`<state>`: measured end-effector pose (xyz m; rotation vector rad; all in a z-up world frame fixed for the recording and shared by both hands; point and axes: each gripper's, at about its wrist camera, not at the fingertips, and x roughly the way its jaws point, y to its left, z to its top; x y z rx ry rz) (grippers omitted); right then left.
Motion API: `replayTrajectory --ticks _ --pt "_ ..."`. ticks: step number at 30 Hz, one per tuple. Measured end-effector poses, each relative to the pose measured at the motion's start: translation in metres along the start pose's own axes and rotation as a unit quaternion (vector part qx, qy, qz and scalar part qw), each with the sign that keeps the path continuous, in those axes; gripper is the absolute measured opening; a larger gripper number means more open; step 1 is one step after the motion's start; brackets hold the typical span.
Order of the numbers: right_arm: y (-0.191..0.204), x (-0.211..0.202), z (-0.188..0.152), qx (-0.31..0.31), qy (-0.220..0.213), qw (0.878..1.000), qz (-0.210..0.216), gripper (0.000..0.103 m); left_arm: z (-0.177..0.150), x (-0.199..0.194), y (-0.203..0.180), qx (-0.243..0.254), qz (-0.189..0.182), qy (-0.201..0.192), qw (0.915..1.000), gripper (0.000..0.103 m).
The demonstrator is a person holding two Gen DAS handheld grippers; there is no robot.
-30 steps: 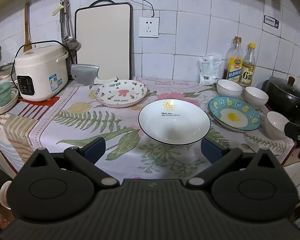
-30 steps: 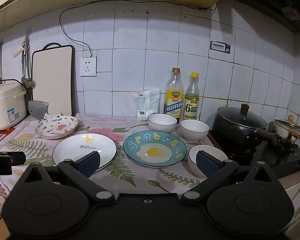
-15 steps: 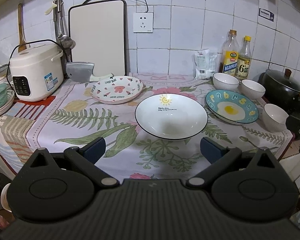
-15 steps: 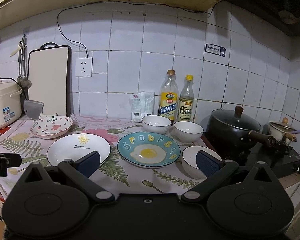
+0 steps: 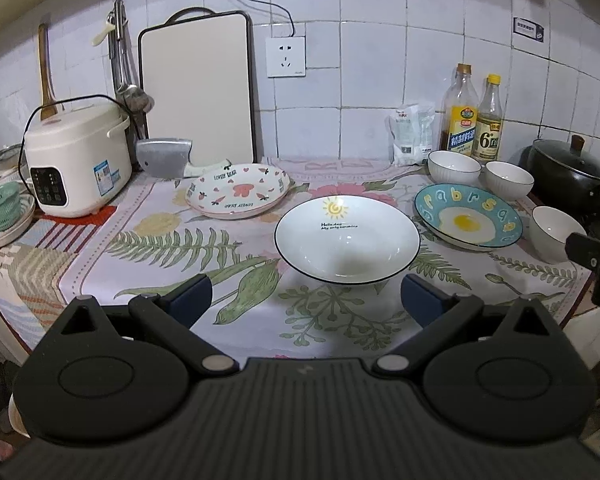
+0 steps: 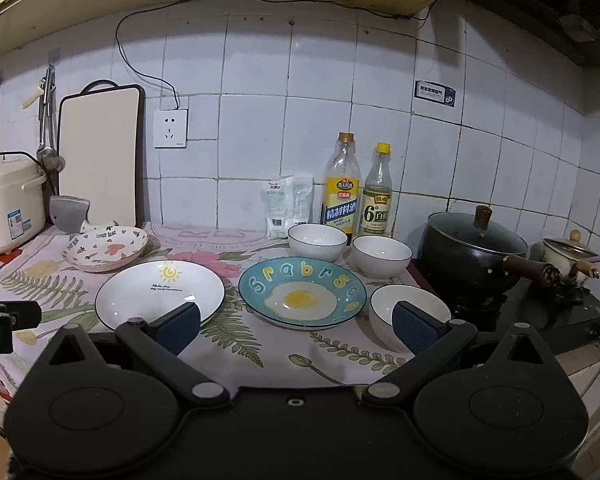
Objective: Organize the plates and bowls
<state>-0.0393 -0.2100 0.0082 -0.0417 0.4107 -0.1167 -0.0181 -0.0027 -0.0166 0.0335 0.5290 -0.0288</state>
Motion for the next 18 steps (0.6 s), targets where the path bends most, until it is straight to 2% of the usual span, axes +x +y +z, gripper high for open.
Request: replayTrajectory --ticks 5,11,18 --pt "0.003 0.001 -0.005 -0.007 -0.004 1.0 0.004 0.103 -0.003 -0.002 0.0 -0.004 0.002 -0.013 0.9999 0.103" --pt "0.009 0.002 -0.01 -0.03 -0.017 0.999 -0.015 0.103 -0.009 0.004 0.003 -0.013 0.004 -0.007 0.9999 0.103" --pt "0.012 0.002 -0.011 -0.032 -0.015 0.999 -0.017 0.103 -0.013 0.004 0.003 -0.011 0.016 -0.016 0.9997 0.103"
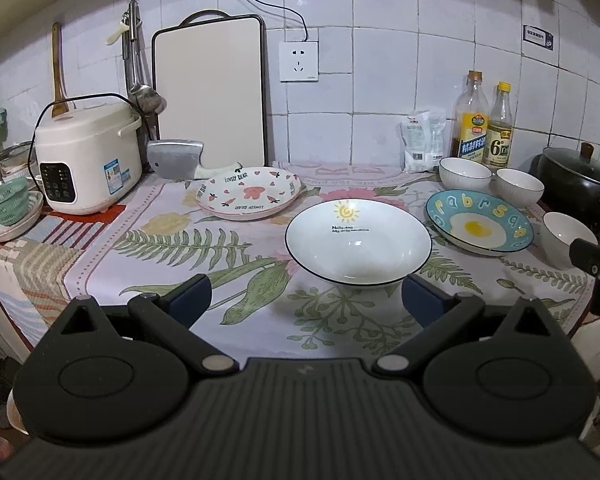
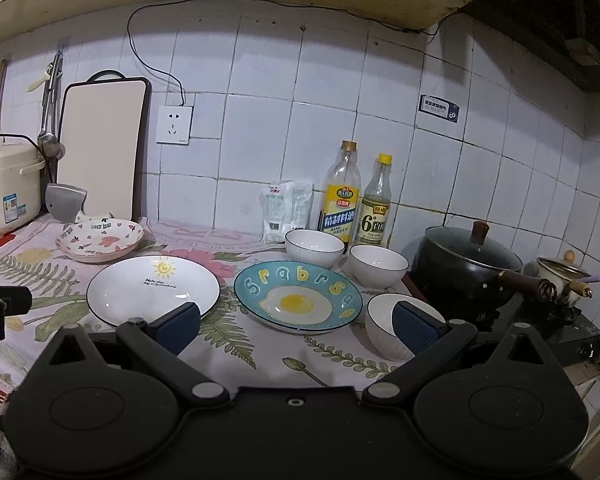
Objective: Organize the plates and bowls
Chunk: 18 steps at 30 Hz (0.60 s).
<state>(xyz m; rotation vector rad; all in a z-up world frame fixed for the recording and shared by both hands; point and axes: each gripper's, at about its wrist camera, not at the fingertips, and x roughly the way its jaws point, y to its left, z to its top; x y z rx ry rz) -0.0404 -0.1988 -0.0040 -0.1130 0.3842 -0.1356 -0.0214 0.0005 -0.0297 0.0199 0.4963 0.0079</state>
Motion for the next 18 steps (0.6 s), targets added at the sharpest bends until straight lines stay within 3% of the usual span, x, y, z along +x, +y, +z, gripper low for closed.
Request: replayTrajectory --ticks 18 --pt "0.001 0.013 0.006 -0.006 0.017 1.0 0.009 0.103 0.01 0.007 0.005 0.003 -0.001 0.013 0.9999 0.103"
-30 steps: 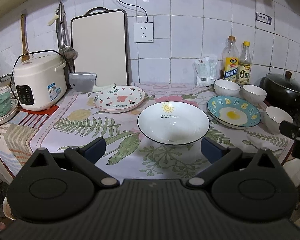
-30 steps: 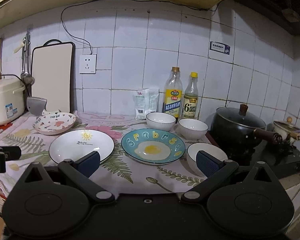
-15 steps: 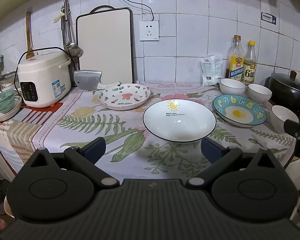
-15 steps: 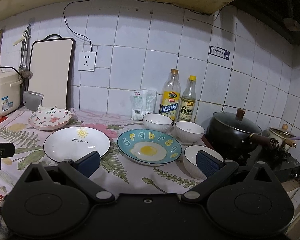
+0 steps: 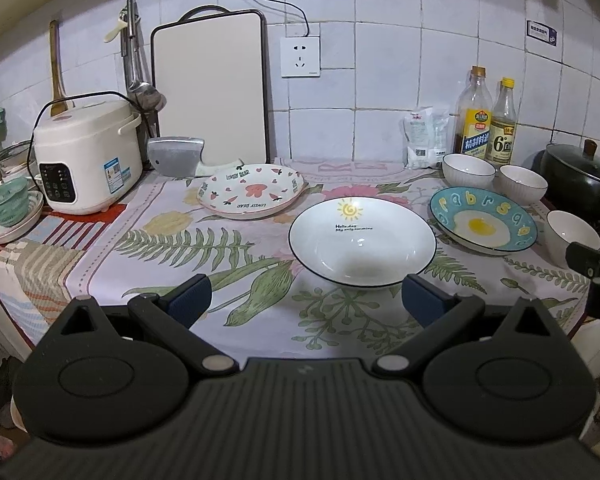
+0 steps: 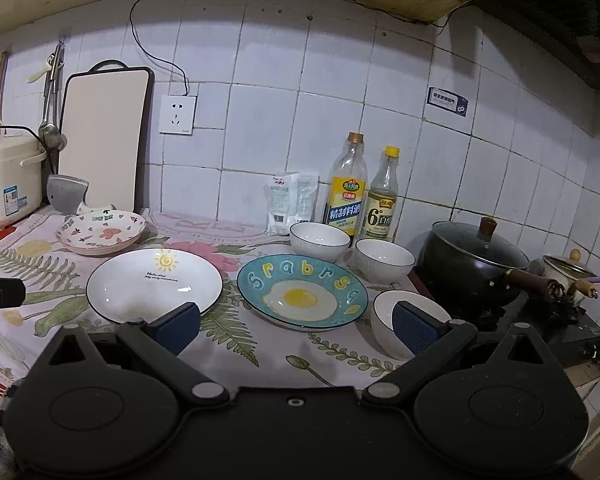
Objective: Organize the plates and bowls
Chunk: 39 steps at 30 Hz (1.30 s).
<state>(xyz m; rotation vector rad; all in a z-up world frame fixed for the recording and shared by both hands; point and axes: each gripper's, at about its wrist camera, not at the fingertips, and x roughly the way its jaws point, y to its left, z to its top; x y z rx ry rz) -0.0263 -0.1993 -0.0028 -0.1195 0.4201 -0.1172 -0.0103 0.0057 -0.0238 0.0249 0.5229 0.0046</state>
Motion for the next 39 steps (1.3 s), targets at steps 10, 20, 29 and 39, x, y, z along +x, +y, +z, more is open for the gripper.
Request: replayTrajectory --ticks 10,20,29,39 --pt "-0.001 0.037 0.006 0.049 -0.014 0.992 0.116 0.103 0.029 0.03 0.008 0.005 -0.003 0.002 1.0 0.101" --pt "0.03 0.141 -0.006 0.052 0.063 0.978 0.191 0.096 0.031 0.118 0.024 0.003 -0.02 0.027 0.9994 0.1" --pt "0.049 0.201 -0.02 0.075 0.131 0.96 0.234 0.076 0.021 0.19 0.039 -0.048 -0.046 0.069 0.9955 0.079" --pt "0.043 0.233 -0.03 0.118 0.174 0.948 0.241 0.033 0.01 0.233 0.035 -0.049 -0.075 0.124 0.9882 0.034"
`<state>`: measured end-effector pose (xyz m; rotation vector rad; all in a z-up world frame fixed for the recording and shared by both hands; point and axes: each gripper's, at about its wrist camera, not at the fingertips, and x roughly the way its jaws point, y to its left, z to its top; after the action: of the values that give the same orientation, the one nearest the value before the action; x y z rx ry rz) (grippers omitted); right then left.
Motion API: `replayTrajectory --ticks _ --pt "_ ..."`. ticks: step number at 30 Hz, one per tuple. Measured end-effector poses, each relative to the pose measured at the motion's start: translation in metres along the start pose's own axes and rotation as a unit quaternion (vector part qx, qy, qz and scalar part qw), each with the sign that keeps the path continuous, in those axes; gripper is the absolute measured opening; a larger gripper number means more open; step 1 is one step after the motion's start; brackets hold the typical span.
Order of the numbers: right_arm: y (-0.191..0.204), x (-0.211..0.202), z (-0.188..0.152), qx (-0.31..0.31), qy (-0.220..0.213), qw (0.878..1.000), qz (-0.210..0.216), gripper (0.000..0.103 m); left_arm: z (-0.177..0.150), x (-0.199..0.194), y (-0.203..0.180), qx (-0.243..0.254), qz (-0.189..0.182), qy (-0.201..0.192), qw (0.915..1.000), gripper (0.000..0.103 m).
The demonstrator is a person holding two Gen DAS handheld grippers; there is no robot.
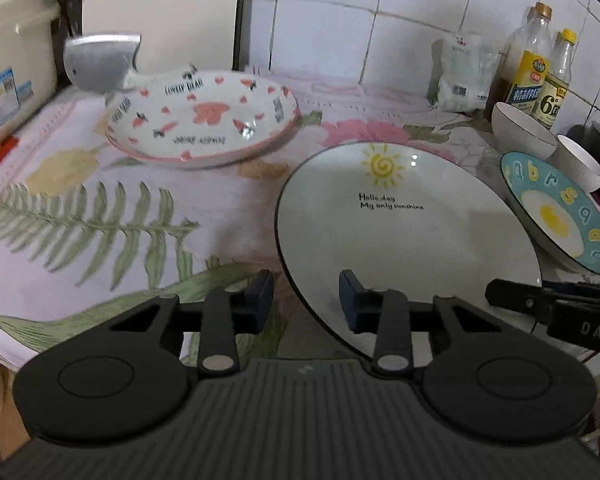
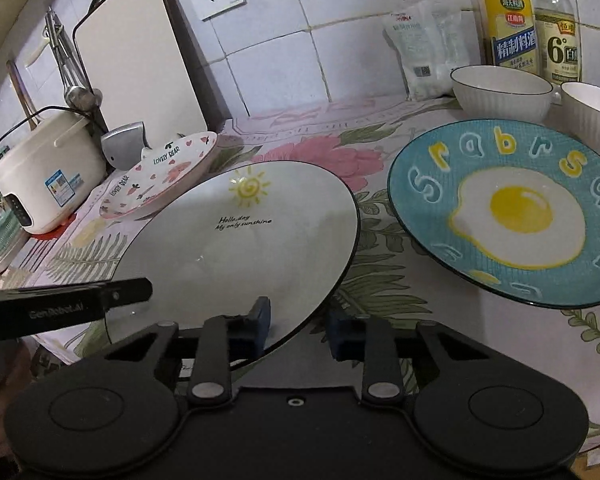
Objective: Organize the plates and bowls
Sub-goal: 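Move both grippers to the white sun plate rim and close on it, then lift the white sun plate with both grippers toward the wall beside the bunny plate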
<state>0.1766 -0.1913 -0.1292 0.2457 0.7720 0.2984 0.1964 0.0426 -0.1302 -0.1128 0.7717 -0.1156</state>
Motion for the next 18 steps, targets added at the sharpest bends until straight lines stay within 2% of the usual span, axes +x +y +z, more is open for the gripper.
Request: replayTrajectory --ticks 6,8,10,14,18 --pt "-0.005 0.0007 0.0003 0.006 -0.003 1.0 0.012 0.032 -0.0015 0.0063 0.002 -0.026 -0.008 -0.002 0.9996 0.033" --pt "-0.0066 0.0024 0.0003 0.004 -0.008 1.0 0.017 0.033 -0.0022 0.0071 0.0001 -0.025 -0.012 -0.006 0.9996 0.027" --pt "-0.0087 0.0025 -0.0009 0.003 -0.016 1.0 0.022 0.033 -0.0026 0.0069 -0.0015 -0.027 -0.01 -0.007 0.9996 0.026" --pt "0.0003 0.0 -0.0059 -0.032 -0.036 0.999 0.008 0.033 -0.0034 0.0054 -0.0032 -0.027 -0.003 -0.011 0.9996 0.026" --pt "0.0002 0.0008 -0.0027 -0.04 -0.033 0.999 0.005 0.033 -0.0039 0.0035 -0.006 -0.025 0.003 -0.021 0.9995 0.027"
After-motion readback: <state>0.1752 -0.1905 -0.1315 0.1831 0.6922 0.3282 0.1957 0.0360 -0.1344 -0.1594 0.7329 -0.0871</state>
